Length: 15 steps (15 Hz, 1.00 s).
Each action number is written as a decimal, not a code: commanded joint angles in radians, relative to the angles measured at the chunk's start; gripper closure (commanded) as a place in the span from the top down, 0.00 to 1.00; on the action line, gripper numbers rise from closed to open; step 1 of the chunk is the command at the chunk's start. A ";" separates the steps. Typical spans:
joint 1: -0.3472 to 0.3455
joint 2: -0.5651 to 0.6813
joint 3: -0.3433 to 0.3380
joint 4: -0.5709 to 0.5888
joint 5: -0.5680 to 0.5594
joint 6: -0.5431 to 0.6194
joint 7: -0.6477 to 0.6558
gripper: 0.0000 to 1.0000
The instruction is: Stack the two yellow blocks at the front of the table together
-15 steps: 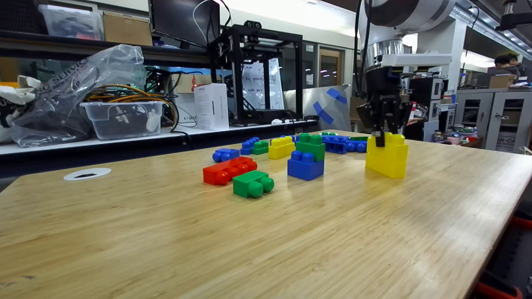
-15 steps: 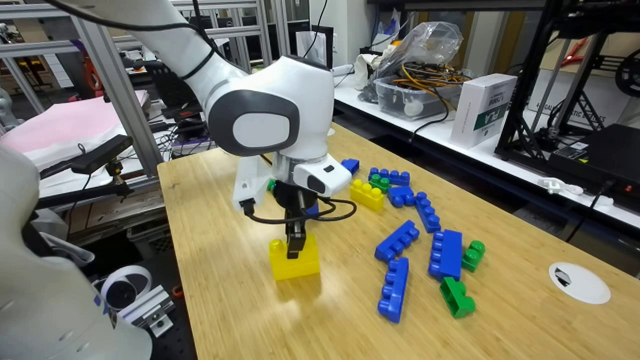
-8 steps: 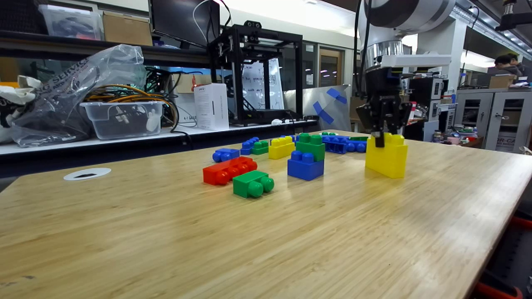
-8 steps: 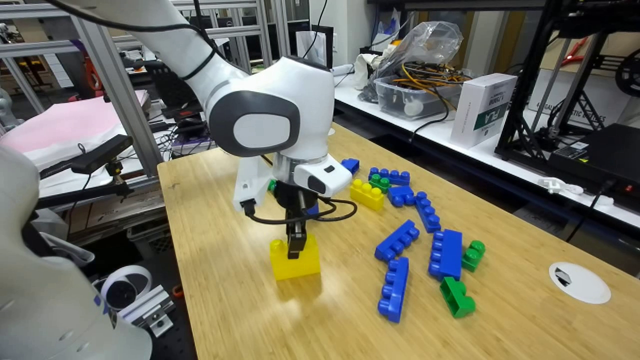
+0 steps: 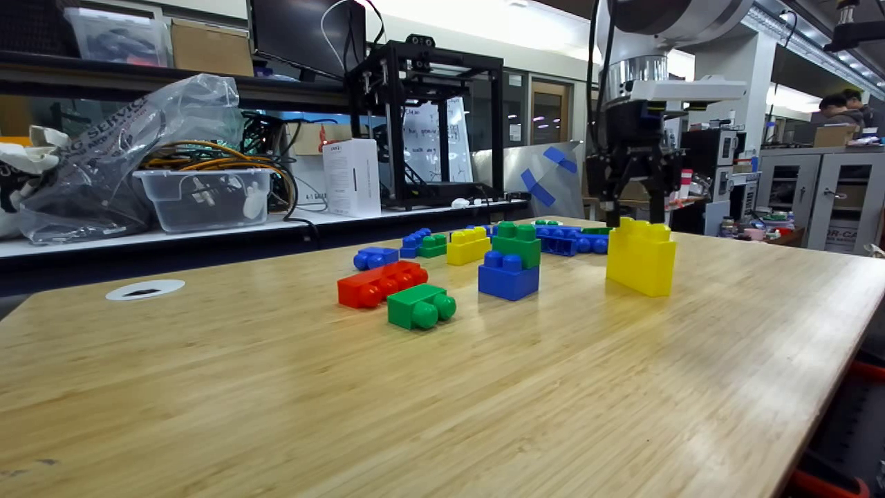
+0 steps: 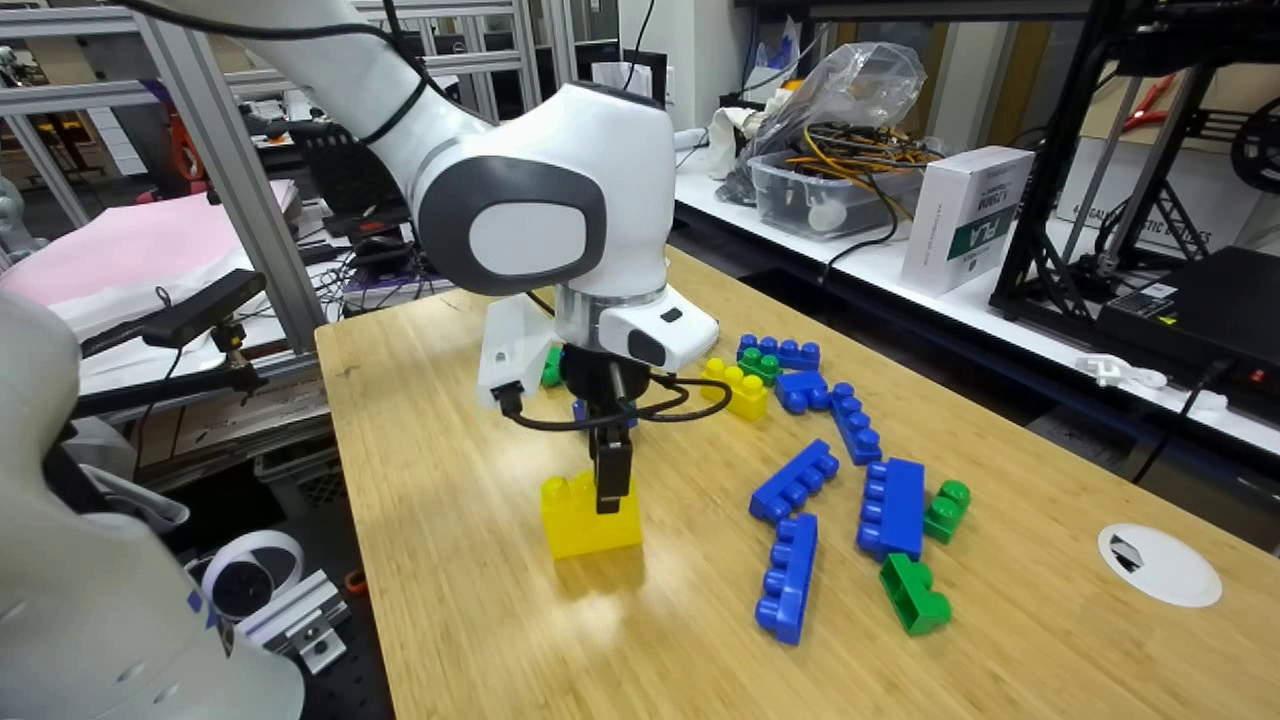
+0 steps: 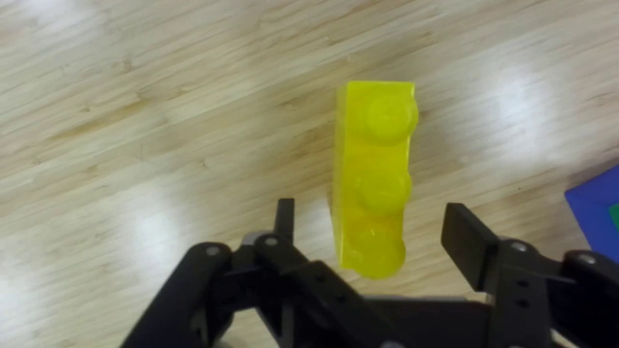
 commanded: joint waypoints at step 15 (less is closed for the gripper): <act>-0.023 -0.239 -0.045 0.069 -0.014 -0.315 -0.224 1.00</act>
